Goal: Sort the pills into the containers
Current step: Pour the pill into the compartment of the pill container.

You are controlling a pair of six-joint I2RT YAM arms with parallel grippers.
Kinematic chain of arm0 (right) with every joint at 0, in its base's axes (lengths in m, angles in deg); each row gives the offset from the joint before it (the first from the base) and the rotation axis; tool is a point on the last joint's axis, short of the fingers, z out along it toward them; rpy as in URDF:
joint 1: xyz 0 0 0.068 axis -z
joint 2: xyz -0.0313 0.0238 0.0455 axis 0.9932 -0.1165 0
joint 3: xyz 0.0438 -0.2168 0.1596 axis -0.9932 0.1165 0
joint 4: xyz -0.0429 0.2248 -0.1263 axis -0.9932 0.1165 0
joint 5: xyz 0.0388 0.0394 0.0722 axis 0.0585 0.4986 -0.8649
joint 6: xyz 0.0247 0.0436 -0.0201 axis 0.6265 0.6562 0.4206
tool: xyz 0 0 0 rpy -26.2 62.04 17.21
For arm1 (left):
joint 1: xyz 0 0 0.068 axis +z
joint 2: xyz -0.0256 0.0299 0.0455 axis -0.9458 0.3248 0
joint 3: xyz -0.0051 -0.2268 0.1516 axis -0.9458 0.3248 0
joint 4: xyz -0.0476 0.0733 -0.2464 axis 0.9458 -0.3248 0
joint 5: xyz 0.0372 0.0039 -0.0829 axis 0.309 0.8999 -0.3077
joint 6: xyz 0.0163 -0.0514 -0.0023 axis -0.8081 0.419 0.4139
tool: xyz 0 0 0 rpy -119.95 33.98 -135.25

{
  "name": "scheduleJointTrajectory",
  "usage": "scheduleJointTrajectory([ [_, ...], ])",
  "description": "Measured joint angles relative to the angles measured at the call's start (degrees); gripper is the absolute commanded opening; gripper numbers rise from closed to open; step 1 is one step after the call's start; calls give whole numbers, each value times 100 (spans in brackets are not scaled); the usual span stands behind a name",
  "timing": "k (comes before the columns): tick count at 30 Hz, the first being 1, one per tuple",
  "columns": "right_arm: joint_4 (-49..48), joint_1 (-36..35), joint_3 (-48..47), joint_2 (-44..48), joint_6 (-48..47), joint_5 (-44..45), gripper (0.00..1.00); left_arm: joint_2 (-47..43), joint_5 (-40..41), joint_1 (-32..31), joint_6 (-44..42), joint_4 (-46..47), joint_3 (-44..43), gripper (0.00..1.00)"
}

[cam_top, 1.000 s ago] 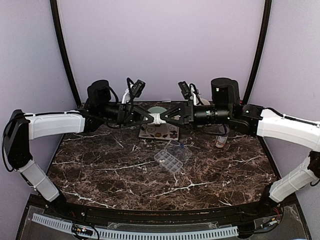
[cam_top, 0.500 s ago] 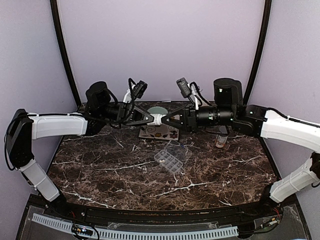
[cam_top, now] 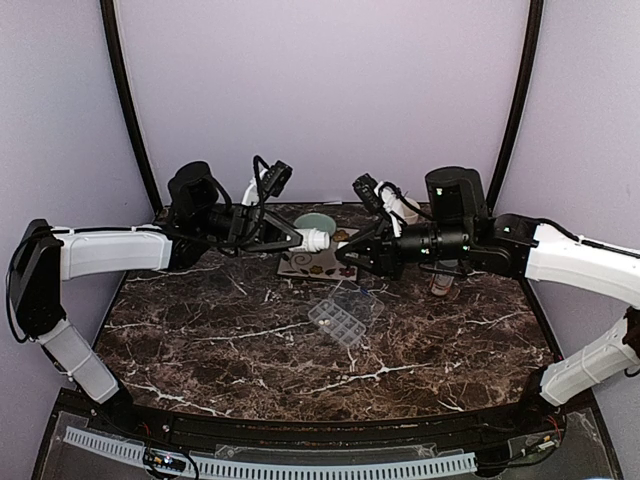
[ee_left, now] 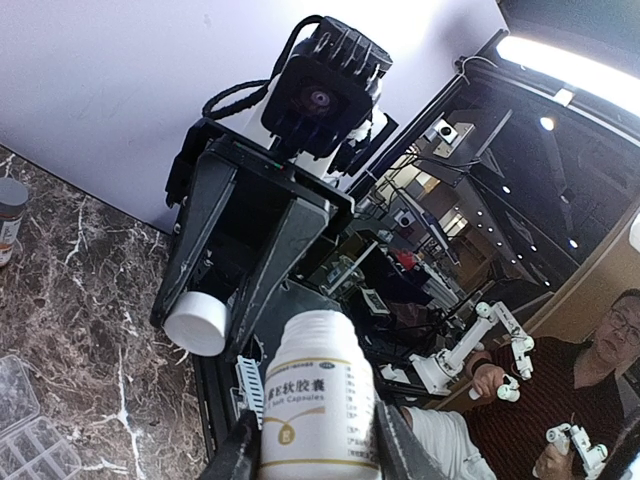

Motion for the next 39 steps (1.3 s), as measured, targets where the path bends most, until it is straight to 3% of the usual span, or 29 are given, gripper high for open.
scheduleJointTrajectory([
  [16, -264, 0, 1005, 901, 415, 1029, 0, -793, 1248, -39, -778, -111, 1045, 0],
  [31, -542, -2, 1753, 1561, 822, 2247, 0, -844, 2962, -435, -780, 1779, 2590, 0],
  [39, -662, -90, 2004, 1731, 940, 2747, 0, -212, 3742, -678, -684, 2861, 3230, 0],
])
